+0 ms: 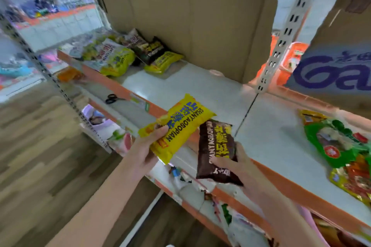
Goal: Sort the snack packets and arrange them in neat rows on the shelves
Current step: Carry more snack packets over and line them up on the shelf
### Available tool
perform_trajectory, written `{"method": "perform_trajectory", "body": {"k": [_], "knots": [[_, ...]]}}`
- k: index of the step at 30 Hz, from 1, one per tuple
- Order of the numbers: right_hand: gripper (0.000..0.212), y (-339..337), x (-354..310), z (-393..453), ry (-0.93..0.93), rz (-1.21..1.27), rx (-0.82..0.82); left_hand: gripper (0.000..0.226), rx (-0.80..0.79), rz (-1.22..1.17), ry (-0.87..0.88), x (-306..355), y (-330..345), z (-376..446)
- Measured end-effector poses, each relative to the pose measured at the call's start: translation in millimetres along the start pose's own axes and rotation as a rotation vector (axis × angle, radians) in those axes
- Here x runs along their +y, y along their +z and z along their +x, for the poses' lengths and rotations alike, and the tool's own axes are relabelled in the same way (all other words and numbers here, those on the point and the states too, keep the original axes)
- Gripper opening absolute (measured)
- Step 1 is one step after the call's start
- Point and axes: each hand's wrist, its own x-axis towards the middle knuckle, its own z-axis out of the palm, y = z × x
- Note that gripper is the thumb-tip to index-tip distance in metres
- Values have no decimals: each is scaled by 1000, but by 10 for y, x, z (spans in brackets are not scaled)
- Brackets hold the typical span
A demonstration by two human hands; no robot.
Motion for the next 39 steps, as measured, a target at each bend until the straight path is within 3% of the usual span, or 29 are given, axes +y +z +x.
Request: {"method": "perform_trajectory", "body": {"k": [2,3,5,8,12,16,18,20,21,24,26,29,32,36,39], "knots": [[62,281,-2,75,10,-45,-123,54,33,-2,43,168,-249,-60],[56,408,-9,109,13,-43,-176,61,61,14,54,245,-353,-86],[45,621,-31,177,10,-61,-265,54,84,53,86,390,-498,-144],[49,858,-110,282,-8,-138,-393,34,134,41,81,556,-685,-205],[36,966,-233,535,40,-86,-465,84,167,26,16,629,-909,-203],[30,919,-415,888,109,196,-364,83,275,15,77,679,-995,-57],[56,912,-494,1110,73,400,-320,57,351,53,102,743,-1013,62],[78,953,-618,1283,-7,445,-321,30,395,62,137,802,-983,206],[75,982,-685,1366,-55,431,-338,32,390,39,168,830,-959,294],[67,1042,-818,1611,-167,337,-416,68,368,37,213,922,-825,604],[69,1025,-810,1788,-208,307,-344,79,384,127,185,930,-747,843],[64,951,-792,2028,-187,414,-154,65,363,218,126,884,-612,1140],[42,796,-821,2251,-152,437,-8,41,319,291,104,875,-512,1357],[34,643,-831,2457,-83,298,80,38,378,453,93,945,-668,1593],[36,629,-835,2538,-70,169,80,36,420,722,96,1044,-862,1705]]}}
